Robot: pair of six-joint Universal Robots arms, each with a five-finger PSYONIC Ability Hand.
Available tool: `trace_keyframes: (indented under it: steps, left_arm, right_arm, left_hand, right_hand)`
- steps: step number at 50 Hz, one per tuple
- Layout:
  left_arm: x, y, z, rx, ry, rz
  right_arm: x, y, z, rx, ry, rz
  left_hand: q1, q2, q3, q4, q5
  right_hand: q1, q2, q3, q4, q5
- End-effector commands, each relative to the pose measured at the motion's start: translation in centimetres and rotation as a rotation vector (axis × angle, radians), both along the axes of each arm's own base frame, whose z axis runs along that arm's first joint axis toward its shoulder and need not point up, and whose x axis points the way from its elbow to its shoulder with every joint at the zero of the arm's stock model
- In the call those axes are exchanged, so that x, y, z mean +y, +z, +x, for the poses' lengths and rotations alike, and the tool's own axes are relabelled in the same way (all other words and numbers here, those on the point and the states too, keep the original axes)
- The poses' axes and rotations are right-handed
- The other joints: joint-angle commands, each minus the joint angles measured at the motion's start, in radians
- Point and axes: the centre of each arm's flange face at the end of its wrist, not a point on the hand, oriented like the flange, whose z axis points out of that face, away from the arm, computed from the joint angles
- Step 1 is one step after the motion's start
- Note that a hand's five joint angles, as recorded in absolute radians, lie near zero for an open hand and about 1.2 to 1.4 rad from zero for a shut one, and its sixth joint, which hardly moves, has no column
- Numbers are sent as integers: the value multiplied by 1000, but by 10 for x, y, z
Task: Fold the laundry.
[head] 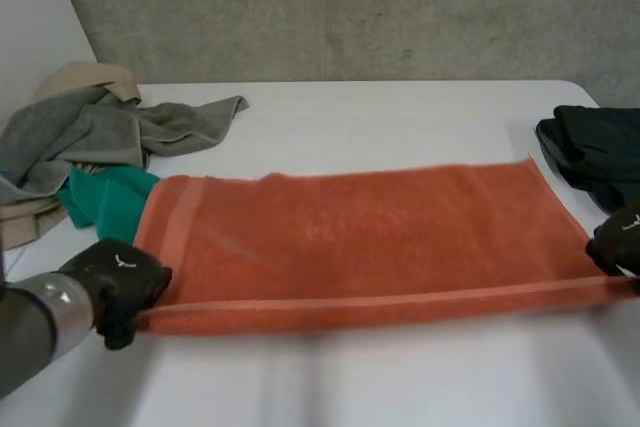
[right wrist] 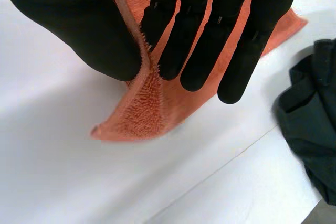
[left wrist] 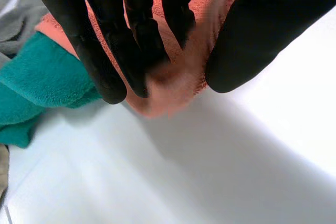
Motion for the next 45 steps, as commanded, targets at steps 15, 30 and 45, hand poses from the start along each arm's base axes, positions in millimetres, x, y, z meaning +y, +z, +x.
trace_keyframes:
  steps: [15,30,45]
  left_arm:
    - [-117,17,-57,177,61,-456]
    - [-183,-16,-83,116,87,-541]
    - [-181,-5,-116,212,-24,-678]
  right_arm:
    - [-98,-9,36,-154,-46,-481]
    - [-156,-45,61,-202,25,-734]
    - [-182,-45,79,-245,-31,-848]
  left_hand:
    - [238,198,204,197,249]
    - [238,198,204,197,249]
    - [-983,-1024,-1017,-1025,-972]
  right_hand:
    - [287,229,208,198,202]
    - [287,229,208,198,202]
    - [-934,-993,-1014,-1024,-1020]
